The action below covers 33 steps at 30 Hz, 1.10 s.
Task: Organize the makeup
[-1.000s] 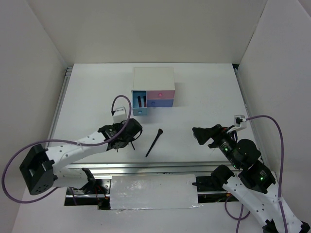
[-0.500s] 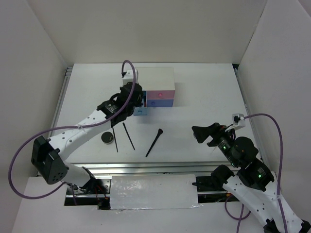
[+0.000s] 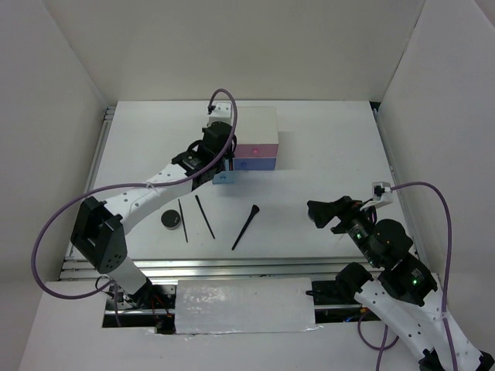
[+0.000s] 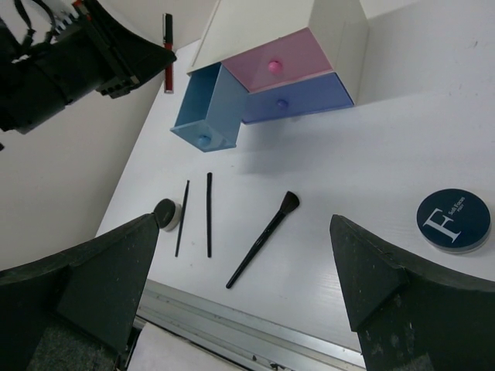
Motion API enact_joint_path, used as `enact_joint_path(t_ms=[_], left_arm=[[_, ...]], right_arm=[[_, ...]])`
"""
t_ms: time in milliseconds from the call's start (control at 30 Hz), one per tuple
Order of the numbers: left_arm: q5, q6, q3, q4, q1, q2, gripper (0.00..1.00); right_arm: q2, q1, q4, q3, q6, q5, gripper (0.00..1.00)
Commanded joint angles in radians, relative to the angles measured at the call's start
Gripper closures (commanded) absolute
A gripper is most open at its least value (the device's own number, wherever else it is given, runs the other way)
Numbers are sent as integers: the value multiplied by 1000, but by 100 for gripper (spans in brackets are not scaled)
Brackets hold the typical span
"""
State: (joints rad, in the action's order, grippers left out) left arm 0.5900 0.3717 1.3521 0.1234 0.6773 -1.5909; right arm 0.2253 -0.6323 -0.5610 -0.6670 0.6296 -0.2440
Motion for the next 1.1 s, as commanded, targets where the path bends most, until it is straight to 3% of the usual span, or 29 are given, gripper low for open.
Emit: enact_joint_path(t_ms=[0, 367, 667, 967, 1000, 1067], left_arm=[[36, 1, -22, -106, -7, -27, 100], [70, 105, -77, -88, -8, -35, 100], [36, 128, -102, -79, -8, -6, 80], [17, 133, -117, -64, -8, 132, 37], [16, 131, -117, -61, -8, 159, 28], [21, 127, -120, -57, -8, 186, 23]], right_arm=[[3, -4, 15, -22, -18, 0, 0], [9, -4, 15, -20, -16, 5, 0], [11, -4, 16, -17, -13, 5, 0], [31, -3, 38, -13, -16, 14, 0], [39, -4, 44, -10, -15, 15, 0], [48, -3, 62, -5, -13, 23, 0]])
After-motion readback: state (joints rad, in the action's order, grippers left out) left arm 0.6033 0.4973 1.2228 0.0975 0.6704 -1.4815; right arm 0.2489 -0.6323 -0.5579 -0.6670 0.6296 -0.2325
